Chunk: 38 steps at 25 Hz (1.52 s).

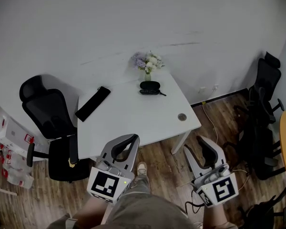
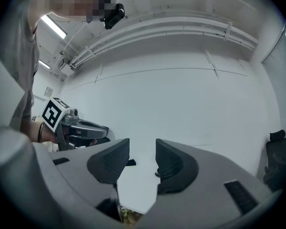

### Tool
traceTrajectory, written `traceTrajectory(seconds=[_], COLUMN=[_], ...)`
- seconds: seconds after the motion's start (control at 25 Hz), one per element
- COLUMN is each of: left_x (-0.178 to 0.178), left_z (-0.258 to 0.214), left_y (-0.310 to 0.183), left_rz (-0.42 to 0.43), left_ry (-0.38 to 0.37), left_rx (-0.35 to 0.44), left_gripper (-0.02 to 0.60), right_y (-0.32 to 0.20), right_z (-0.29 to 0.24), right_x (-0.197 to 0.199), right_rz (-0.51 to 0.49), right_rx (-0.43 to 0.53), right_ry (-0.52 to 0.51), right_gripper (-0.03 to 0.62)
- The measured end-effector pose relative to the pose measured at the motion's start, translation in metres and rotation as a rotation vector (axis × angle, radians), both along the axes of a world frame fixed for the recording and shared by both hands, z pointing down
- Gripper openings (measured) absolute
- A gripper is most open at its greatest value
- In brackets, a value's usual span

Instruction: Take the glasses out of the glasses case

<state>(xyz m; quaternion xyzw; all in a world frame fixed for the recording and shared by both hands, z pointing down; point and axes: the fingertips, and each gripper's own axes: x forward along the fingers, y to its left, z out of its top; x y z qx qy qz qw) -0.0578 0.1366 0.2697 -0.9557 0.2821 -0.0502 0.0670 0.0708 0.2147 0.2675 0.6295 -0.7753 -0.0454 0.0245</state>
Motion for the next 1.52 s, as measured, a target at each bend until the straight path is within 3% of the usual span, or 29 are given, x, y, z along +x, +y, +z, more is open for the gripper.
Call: traceTrajectory(seconds=[0.56,1.04,1.52], left_x=[0.046,0.055,0.073], left_z=[0.024,0.078,0.131], left_y=[-0.151,-0.288,-0.350], left_rz=[0.059,0.056,0.025], left_ry=[-0.099,-0.174,-0.218], left_rx=[-0.033,-0.151,-0.260], left_gripper=[0.015,0.015,0.015], right_y=[-0.161,-0.317,-0.404], right_z=[0.033,0.108,0.178], right_x=[0.039,0.045,0.067], right_rz=[-0.001,-0.069,-0.116], right_rx=[-0.175,-0.401,-0.555], right_ry=[0.039,0.098,0.122], right_gripper=[0.189,0.189,0.189])
